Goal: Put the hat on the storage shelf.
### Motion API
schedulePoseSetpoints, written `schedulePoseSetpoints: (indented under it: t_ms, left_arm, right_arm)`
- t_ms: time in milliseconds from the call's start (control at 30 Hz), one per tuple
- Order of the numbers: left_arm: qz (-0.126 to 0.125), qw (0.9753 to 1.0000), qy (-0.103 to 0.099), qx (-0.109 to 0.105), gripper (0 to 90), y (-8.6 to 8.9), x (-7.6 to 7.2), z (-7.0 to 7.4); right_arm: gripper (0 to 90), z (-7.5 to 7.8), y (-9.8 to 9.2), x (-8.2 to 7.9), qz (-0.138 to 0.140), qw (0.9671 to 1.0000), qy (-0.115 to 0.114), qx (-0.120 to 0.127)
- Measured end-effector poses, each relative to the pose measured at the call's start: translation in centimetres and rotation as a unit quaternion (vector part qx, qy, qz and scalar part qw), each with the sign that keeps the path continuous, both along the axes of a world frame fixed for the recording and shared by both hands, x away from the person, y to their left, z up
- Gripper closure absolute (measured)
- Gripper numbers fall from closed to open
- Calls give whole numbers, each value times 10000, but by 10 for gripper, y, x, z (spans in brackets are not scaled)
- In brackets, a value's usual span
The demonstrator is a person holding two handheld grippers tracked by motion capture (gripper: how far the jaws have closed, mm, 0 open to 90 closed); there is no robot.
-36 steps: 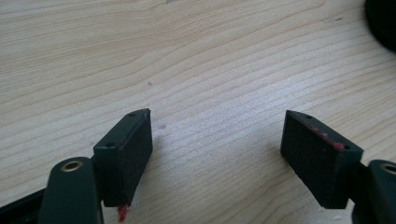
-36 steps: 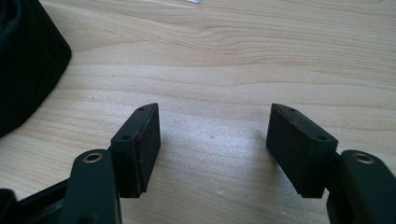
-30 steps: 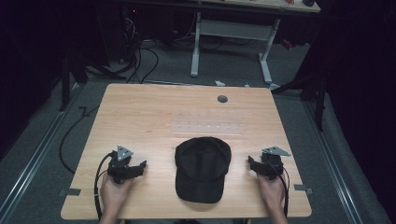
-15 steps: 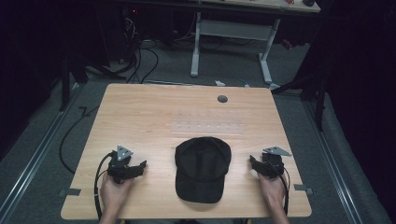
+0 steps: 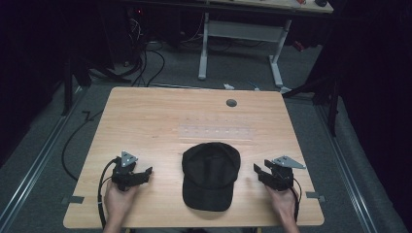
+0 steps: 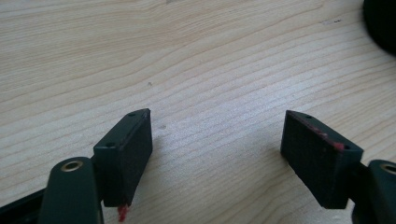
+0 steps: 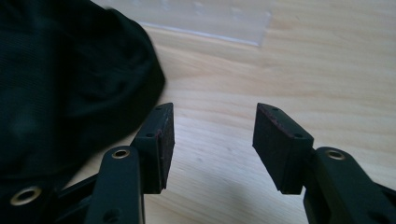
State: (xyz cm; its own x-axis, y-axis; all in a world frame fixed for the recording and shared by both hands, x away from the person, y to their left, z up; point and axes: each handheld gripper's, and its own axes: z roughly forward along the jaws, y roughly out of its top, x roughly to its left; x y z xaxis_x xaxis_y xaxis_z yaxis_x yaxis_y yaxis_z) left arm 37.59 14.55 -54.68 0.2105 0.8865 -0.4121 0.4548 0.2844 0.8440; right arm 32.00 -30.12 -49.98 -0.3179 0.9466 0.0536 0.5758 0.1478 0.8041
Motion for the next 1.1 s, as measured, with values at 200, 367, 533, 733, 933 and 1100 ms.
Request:
schedulePoseSetpoints:
  t_ms: [200,367,533,733,933,1100]
  left_arm:
    - [1,10000,-1,5,252,0,0,0]
    - [2,10000,-3,11,252,0,0,0]
    - [13,10000,-8,-3,253,0,0,0]
    - [4,10000,-2,-2,252,0,0,0]
    - [8,10000,-3,-5,252,0,0,0]
    - [6,10000,-2,-5,252,0,0,0]
  right_arm:
    - [488,12,15,-6,413,9986,-332,15]
    - [467,21,26,-7,688,9973,-172,211]
    - [452,23,40,-2,965,9949,53,282]
    - [485,21,57,12,1024,9940,213,333]
    - [541,15,64,23,996,9941,291,322]
    - [631,10,66,32,984,9929,494,460]
